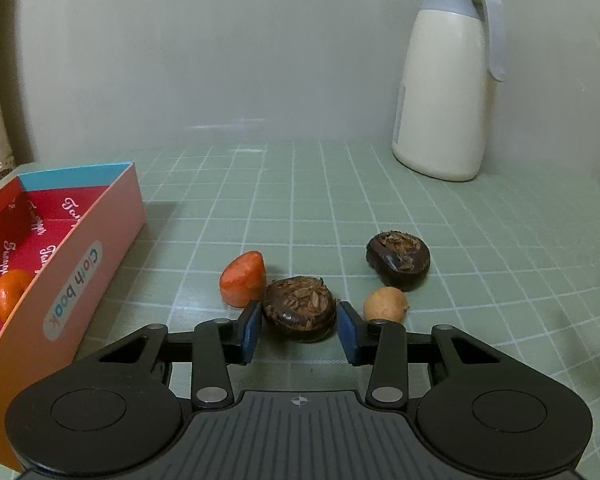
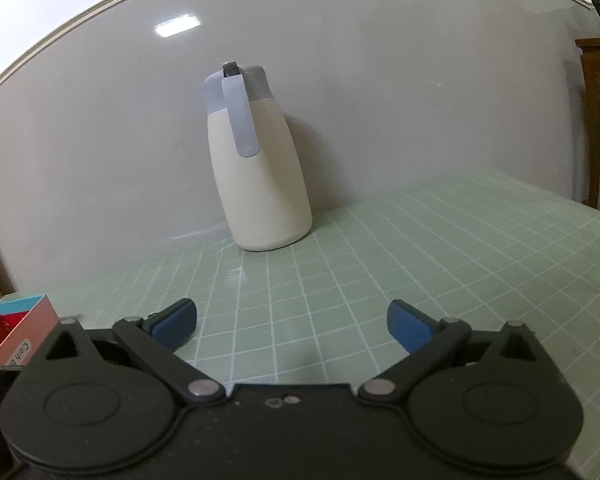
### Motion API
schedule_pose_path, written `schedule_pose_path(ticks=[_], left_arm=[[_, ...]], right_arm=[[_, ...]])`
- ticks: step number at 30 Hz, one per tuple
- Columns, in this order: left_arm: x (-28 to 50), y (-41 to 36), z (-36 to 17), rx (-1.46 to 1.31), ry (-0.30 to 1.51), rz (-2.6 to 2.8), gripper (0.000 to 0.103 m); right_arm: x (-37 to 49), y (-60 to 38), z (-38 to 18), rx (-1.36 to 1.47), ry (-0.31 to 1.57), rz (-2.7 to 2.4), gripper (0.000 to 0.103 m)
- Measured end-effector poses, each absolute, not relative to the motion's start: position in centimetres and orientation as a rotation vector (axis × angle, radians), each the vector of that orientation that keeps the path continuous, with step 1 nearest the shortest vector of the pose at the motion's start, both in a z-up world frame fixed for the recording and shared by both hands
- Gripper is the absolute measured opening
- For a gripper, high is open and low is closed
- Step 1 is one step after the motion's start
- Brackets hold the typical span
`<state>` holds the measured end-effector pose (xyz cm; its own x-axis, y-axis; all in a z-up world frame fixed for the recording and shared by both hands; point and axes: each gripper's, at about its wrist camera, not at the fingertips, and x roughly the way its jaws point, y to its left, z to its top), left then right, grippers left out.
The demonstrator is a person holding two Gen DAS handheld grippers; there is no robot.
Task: Organize fruits
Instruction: 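Reach the left gripper to the dark round nut and close on it, then carry the dark nut with the left gripper into the box and release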
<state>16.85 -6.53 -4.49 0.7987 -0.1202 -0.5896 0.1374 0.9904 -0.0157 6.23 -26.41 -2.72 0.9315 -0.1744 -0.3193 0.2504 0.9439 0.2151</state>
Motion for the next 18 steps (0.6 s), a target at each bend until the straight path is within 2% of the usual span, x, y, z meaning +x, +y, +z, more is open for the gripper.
schedule_pose_path(ticks=[18], left_arm=[[12.9, -3.7, -0.8, 0.095, 0.413, -0.046, 0.041]], right_arm=[[7.0, -25.3, -3.0, 0.203, 0.309, -0.270, 0.102]])
